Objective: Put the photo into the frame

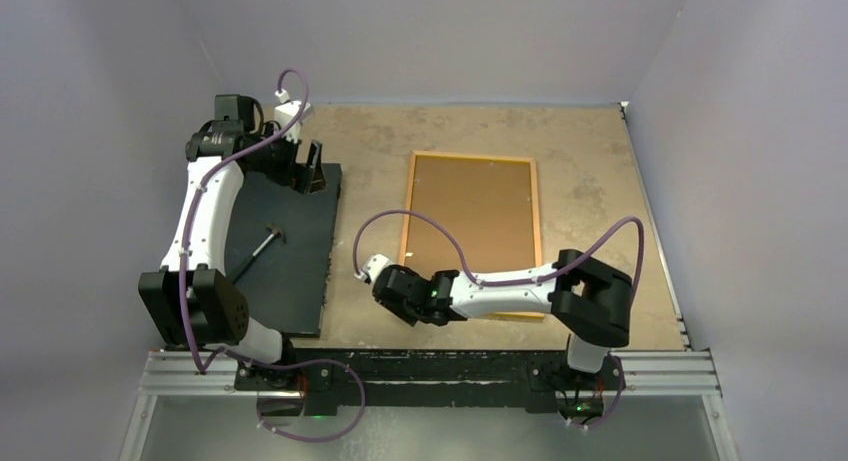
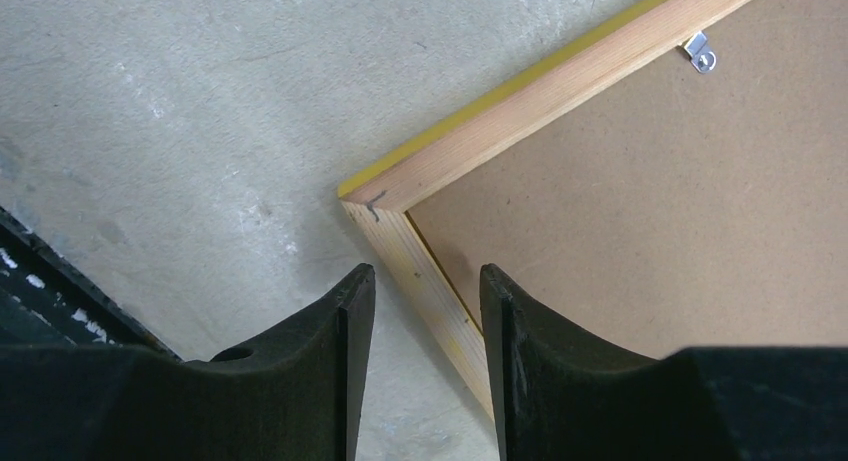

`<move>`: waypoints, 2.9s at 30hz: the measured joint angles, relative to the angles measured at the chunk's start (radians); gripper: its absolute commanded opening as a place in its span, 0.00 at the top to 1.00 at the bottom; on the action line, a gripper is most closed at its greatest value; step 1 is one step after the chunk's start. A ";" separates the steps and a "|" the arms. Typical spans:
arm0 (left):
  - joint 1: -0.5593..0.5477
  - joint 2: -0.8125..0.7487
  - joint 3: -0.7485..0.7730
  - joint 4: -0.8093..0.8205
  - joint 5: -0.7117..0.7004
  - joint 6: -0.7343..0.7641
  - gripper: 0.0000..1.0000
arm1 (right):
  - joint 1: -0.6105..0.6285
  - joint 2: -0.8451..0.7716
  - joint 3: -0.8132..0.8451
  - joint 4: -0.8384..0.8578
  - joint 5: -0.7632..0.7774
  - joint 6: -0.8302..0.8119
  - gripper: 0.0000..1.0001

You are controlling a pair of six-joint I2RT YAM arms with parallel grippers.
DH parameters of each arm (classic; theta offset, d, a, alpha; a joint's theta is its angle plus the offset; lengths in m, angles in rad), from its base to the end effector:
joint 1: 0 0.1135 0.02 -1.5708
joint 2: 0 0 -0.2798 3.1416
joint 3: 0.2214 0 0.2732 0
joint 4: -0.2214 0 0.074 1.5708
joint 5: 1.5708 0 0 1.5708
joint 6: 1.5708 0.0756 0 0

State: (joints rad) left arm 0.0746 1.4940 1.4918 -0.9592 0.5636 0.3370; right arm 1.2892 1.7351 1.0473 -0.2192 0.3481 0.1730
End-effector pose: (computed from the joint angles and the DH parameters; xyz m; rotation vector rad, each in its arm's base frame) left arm 0.3462 -0.0146 0.3388 0.5283 2.3403 -0.5236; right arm 0.1357 0.3763 0.1524 -1.1543 2.1252 0.2395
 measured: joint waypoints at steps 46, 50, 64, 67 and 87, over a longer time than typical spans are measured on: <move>0.010 -0.633 -0.794 0.180 0.200 0.965 0.04 | -0.159 -0.084 0.133 0.074 -0.297 -0.130 1.00; 0.010 -0.821 -0.880 0.267 0.257 1.051 0.04 | -0.171 -0.087 0.145 0.074 -0.325 -0.120 1.00; 0.010 -0.868 -0.922 0.052 0.456 1.631 0.08 | -0.226 -0.087 0.263 0.051 -0.428 -0.077 1.00; 0.010 -0.888 -0.949 0.062 0.509 1.676 0.09 | -0.233 -0.087 0.303 0.033 -0.444 -0.071 1.00; -0.045 -0.850 -1.001 0.357 0.568 1.711 0.68 | -0.246 0.003 0.435 0.013 -0.532 -0.023 1.00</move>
State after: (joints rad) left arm 0.0299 0.6437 0.4911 -0.6022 1.1320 2.0480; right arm 1.0435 1.7382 1.4826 -0.2058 -0.1837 0.1505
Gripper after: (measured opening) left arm 0.348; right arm 0.208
